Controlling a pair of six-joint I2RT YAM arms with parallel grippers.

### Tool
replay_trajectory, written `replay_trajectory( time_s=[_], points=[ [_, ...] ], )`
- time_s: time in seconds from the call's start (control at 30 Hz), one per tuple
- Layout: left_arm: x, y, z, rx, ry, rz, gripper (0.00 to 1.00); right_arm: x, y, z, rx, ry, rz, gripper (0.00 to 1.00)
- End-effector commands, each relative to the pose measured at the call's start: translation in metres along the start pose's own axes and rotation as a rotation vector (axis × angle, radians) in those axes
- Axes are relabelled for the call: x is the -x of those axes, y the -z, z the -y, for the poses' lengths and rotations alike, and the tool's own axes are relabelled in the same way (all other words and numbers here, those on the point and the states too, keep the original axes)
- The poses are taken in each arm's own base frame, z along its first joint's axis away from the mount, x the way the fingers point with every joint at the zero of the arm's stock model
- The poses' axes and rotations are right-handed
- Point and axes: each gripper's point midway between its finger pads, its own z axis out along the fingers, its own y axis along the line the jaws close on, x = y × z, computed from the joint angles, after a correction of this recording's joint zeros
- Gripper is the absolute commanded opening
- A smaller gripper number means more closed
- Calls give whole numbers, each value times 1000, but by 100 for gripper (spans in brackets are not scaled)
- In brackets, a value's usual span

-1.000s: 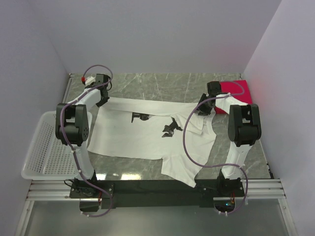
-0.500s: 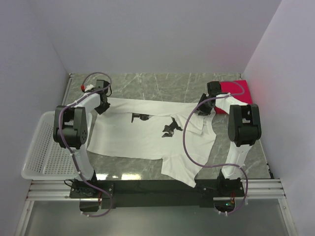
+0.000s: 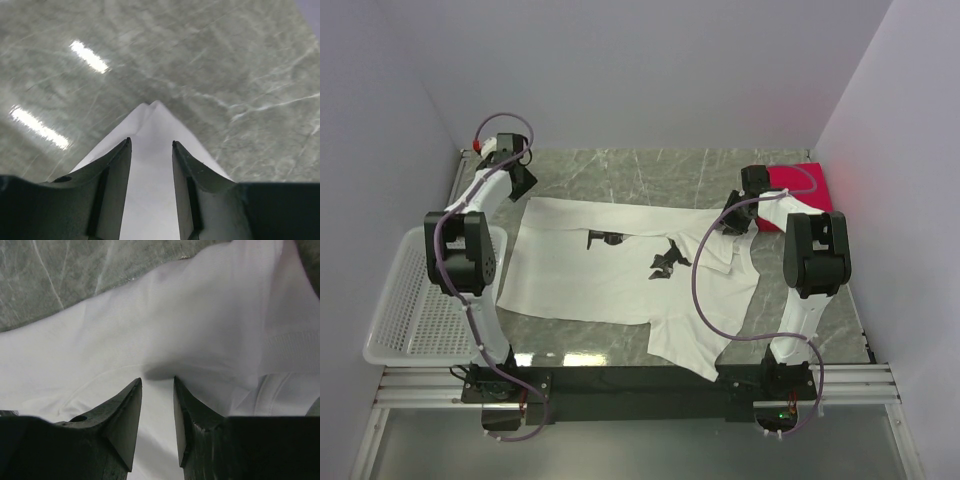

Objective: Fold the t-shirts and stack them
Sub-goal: Fold the tshirt

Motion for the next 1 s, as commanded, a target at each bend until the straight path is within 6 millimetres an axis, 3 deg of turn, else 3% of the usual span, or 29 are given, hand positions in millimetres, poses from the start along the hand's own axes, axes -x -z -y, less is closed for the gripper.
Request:
replay_trajectory(
  time_s=[0.0,0.13,0.47,0.73,0.83,0.97],
  points=[
    [-5,-8,10,-35,-48,-38,44,17,13,-6,20,4,48,39],
    [-10,-10,10,-54,-42,-40,46,17,11,-4,14,0,45,39],
    [-24,-43,5,3,-93,-77,32,14,4,3,-5,-11,25,39],
    [-35,-60,4,7,-117,-99,29,11,-3,8,-26,-17,12,38],
    [-36,-64,4,7,-135,-100,25,14,-3,8,-33,-23,11,38],
    [-31,-67,2,13,-170,-77,11,12,-4,9,-40,-21,2,39]
  ],
)
